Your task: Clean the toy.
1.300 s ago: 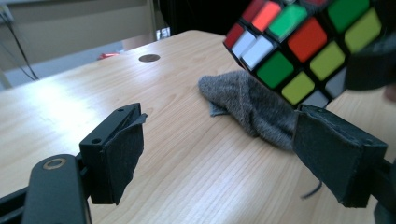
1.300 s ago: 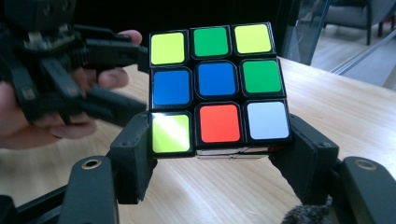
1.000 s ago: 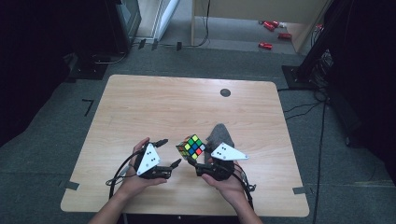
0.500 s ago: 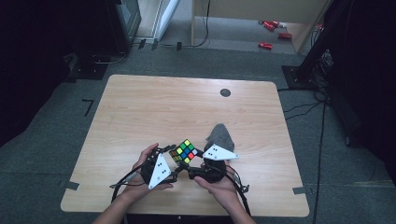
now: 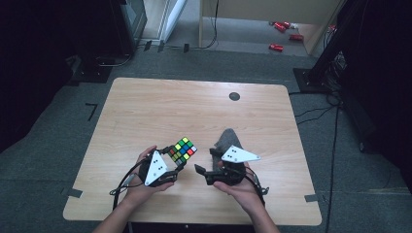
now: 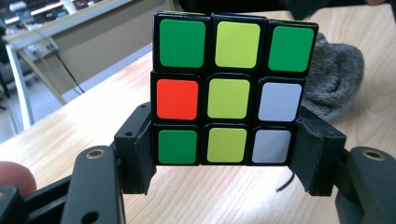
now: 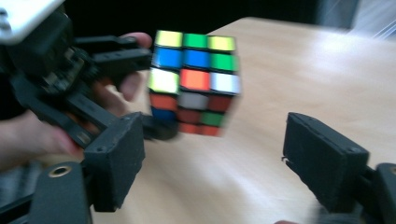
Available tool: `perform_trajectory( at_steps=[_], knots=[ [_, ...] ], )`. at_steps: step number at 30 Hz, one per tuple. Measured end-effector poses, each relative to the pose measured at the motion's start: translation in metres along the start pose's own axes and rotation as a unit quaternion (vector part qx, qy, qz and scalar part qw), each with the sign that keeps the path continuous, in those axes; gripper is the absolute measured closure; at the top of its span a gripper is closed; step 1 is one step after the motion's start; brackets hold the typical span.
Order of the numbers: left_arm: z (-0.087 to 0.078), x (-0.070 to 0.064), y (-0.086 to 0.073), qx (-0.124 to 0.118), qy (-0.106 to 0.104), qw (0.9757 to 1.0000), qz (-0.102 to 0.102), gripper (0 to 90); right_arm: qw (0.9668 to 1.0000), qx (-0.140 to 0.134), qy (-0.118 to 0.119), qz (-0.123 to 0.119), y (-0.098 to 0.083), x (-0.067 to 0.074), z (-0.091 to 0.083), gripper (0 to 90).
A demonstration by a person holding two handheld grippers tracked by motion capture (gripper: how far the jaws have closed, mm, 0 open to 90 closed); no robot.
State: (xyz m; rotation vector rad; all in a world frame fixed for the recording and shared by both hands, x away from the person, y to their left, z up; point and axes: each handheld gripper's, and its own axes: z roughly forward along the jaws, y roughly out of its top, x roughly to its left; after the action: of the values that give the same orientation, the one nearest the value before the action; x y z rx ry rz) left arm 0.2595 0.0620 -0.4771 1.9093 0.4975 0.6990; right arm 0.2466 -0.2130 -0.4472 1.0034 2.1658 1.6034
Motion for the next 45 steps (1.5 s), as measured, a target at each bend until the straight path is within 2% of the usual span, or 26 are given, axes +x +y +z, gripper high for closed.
perform_trajectory(
  at_steps=[2,4,6,7,9,10,12,14,16,19,23,25,27,29,31,33,36,39,43,45],
  knots=[
    [0.000,0.004,-0.002,-0.002,-0.004,0.9998,-0.018,34.2,0.9993,0.005,-0.038,0.001,-0.002,-0.012,-0.004,20.6],
    [0.000,0.007,-0.003,0.000,-0.010,0.9996,-0.028,34.2,0.9962,0.013,-0.086,-0.002,-0.008,-0.024,-0.006,21.5],
    [-0.001,0.009,-0.003,0.001,-0.013,0.9994,-0.033,34.2,0.9875,0.019,-0.156,-0.013,-0.016,-0.032,-0.006,23.9],
    [-0.001,0.010,-0.003,0.002,-0.015,0.9992,-0.037,34.1,0.9826,0.029,-0.183,-0.014,-0.019,-0.036,-0.005,24.1],
    [-0.001,0.012,-0.004,0.004,-0.017,0.9989,-0.043,34.1,0.9742,0.053,-0.219,-0.005,-0.026,-0.042,0.000,25.0],
    [-0.001,0.013,-0.004,0.004,-0.020,0.9988,-0.045,34.1,0.9728,0.056,-0.225,0.003,-0.029,-0.045,0.001,25.8],
    [-0.001,0.013,-0.005,0.007,-0.022,0.9987,-0.046,34.1,0.9742,0.061,-0.217,0.015,-0.034,-0.050,0.004,26.9],
    [0.000,0.013,-0.006,0.007,-0.025,0.9985,-0.048,34.1,0.9740,0.069,-0.215,0.021,-0.038,-0.053,0.007,26.9],
    [0.000,0.013,-0.006,0.008,-0.028,0.9984,-0.049,34.1,0.9746,0.074,-0.208,0.036,-0.041,-0.056,0.010,28.3],
    [0.000,0.012,-0.006,0.010,-0.037,0.9982,-0.047,34.2,0.9770,0.075,-0.197,0.031,-0.045,-0.057,0.011,43.8],
    [0.002,0.011,-0.006,0.013,-0.049,0.9975,-0.050,34.1,0.9739,0.107,-0.196,0.042,-0.050,-0.060,0.017,45.9],
    [0.003,0.011,-0.007,0.013,-0.052,0.9971,-0.055,34.1,0.9732,0.113,-0.194,0.051,-0.053,-0.061,0.018,47.2],
    [0.003,0.012,-0.007,0.013,-0.056,0.9967,-0.058,34.1,0.9729,0.113,-0.194,0.056,-0.053,-0.062,0.018,56.7],
    [0.002,0.012,-0.007,0.013,-0.056,0.9967,-0.059,34.2,0.9701,0.111,-0.210,0.051,-0.051,-0.060,0.015,70.4],
    [0.002,0.014,-0.007,0.011,-0.057,0.9964,-0.061,34.1,0.9715,0.095,-0.211,0.052,-0.048,-0.058,0.011,74.7],
    [0.001,0.014,-0.007,0.010,-0.057,0.9963,-0.064,34.2,0.9757,0.068,-0.203,0.046,-0.043,-0.053,0.006,75.5],
    [0.002,0.014,-0.007,0.010,-0.058,0.9961,-0.065,34.1,0.9860,0.018,-0.163,0.030,-0.031,-0.039,-0.001,75.5],
    [0.004,0.010,-0.007,0.017,-0.063,0.9961,-0.060,34.2,0.9922,-0.025,-0.122,0.010,-0.016,-0.019,-0.007,75.5],
    [0.008,0.000,-0.005,0.026,-0.074,0.9963,-0.034,34.2,0.9949,-0.073,-0.068,-0.017,0.002,0.007,-0.013,75.4],
    [0.010,-0.007,-0.004,0.027,-0.084,0.9958,-0.022,34.2,0.9954,-0.083,-0.041,-0.025,0.007,0.019,-0.013,75.4]
  ],
)
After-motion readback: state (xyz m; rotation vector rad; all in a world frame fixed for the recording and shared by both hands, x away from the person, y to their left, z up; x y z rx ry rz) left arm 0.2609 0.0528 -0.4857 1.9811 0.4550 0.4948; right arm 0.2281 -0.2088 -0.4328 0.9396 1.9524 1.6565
